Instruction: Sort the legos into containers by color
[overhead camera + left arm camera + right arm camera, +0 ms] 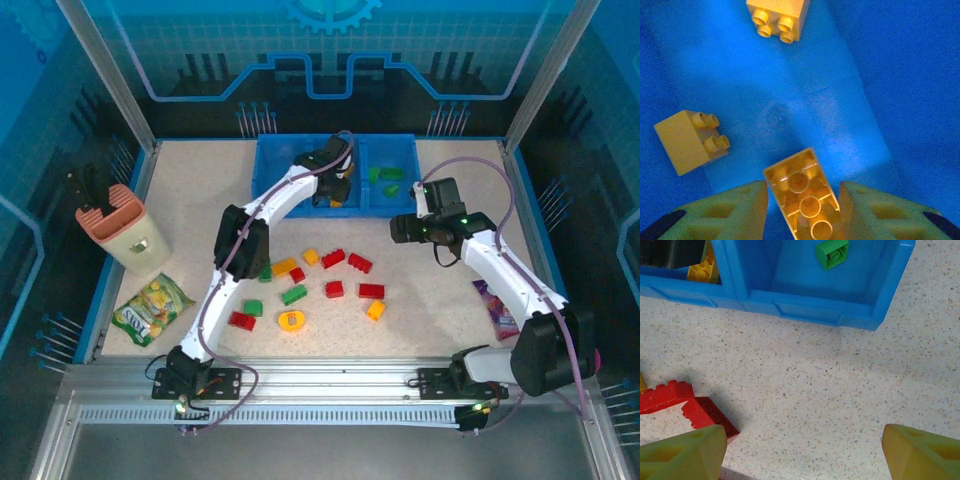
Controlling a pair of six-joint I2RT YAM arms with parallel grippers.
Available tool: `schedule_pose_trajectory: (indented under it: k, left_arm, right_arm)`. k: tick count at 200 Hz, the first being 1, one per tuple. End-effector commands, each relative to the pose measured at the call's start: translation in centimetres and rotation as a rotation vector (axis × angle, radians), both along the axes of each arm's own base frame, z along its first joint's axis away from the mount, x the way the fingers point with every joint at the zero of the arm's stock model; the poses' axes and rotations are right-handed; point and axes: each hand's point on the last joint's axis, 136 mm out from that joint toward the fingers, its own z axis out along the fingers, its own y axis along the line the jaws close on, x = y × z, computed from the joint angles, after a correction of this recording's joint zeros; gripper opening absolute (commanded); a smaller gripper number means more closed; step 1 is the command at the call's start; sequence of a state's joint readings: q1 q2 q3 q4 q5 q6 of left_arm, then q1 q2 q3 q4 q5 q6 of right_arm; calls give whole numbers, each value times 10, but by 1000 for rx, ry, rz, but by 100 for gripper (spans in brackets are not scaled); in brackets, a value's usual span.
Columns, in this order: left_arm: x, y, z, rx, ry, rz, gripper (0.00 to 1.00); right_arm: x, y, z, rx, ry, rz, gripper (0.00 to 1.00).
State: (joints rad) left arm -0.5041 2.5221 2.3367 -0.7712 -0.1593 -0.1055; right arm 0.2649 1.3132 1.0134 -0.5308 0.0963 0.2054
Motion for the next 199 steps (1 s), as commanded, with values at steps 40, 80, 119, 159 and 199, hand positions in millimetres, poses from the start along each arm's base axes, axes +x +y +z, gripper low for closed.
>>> schedule_pose_trajectory:
  k: [40,80,119,159,199]
  left_arm:
    - [-13,-10,100,-53,-167,-39,46]
    - [-74,-19,127,-28,-175,-94,49]
    - [-175,-24,94,-13,-52,-118,52]
    - [-277,-54,60,-13,5,-177,57]
    - [-329,-91,40,-34,28,-266,69]
  right_arm:
    - [-1,-4,6,8,-8,-11,82]
    - [-3,-12,13,-21,-36,-31,83]
    - [-4,-26,23,-23,-70,-72,83]
    - [-2,-30,24,19,-117,-88,84]
    - [0,-27,24,36,-106,-75,84]
